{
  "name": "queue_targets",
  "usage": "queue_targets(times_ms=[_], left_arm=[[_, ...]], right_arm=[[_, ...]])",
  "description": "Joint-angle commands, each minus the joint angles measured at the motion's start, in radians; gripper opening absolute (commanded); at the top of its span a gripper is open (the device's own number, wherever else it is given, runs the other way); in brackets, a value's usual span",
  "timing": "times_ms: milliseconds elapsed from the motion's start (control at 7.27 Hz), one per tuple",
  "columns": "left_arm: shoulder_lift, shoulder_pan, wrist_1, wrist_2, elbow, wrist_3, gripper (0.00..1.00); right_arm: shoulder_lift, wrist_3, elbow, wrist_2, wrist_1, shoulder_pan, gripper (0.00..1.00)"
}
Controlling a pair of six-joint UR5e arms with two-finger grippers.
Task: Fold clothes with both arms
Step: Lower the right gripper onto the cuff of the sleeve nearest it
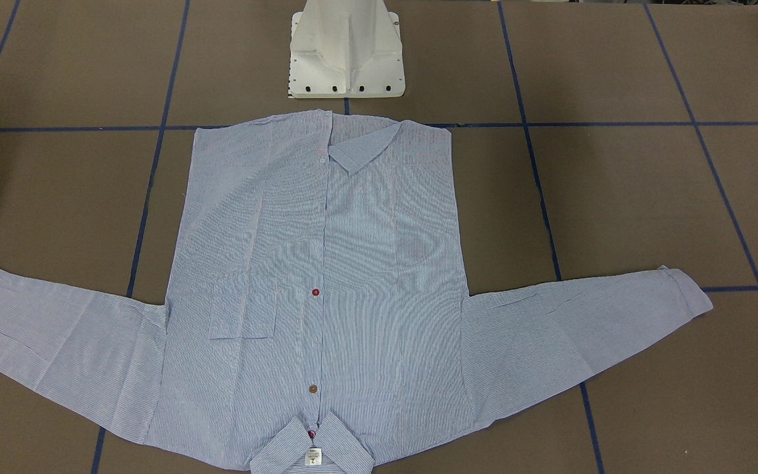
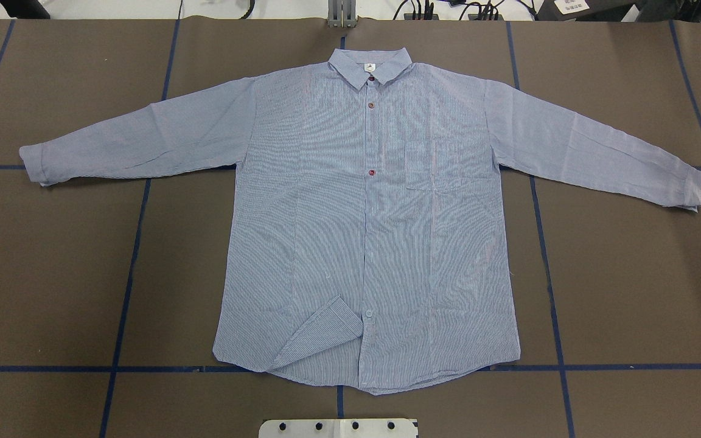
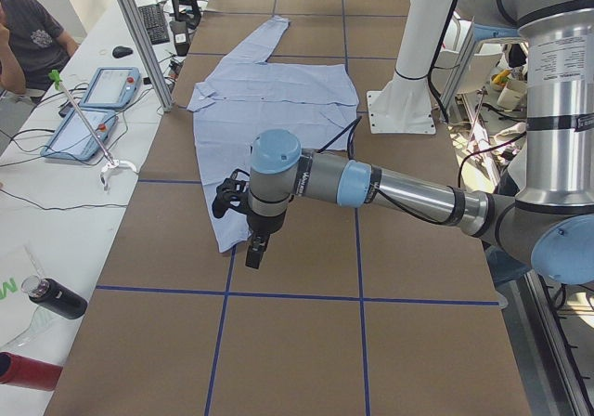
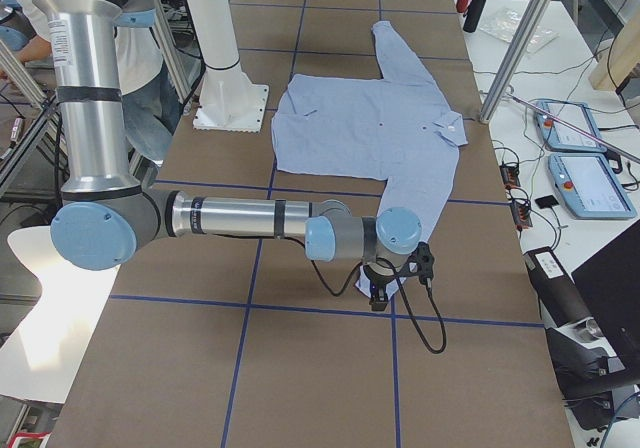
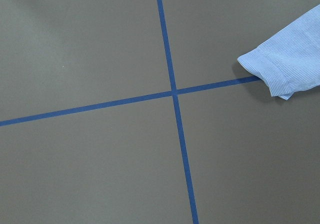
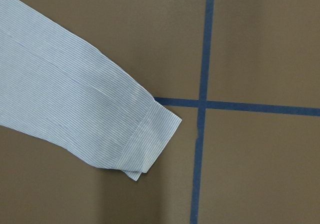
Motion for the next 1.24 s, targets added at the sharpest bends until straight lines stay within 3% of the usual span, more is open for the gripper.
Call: queue_targets(times_ms=[0,138,275,550,1100], left_arm=[[0.005,-0.001,-0.046,-0.056,0.002,-0.005,1.00],[0.004,-0.001,-0.046,-0.056,-0.001,-0.005,1.00],[0.004,-0.001,-0.043,-0.056,-0.008,-0.006,1.00],[0.004,0.000,-0.038,-0.048,-0.005,-0.006,1.00],[0.005,0.000,-0.038,-0.048,0.001,-0.008,1.00]], right_arm=[[-0.005,0.106,-0.015,-0.009,0.130,-0.072,1.00],[-0.019,0.282,-0.019,-0.118,0.250,-0.132,1.00],[-0.045,0.336,-0.064,-0.162,0.382,-0.170,1.00],[-0.056,0.379,-0.225,-0.156,0.676,-0.198,1.00],[-0.028,0.552,-0.226,-0.107,0.690,-0.276,0.86]])
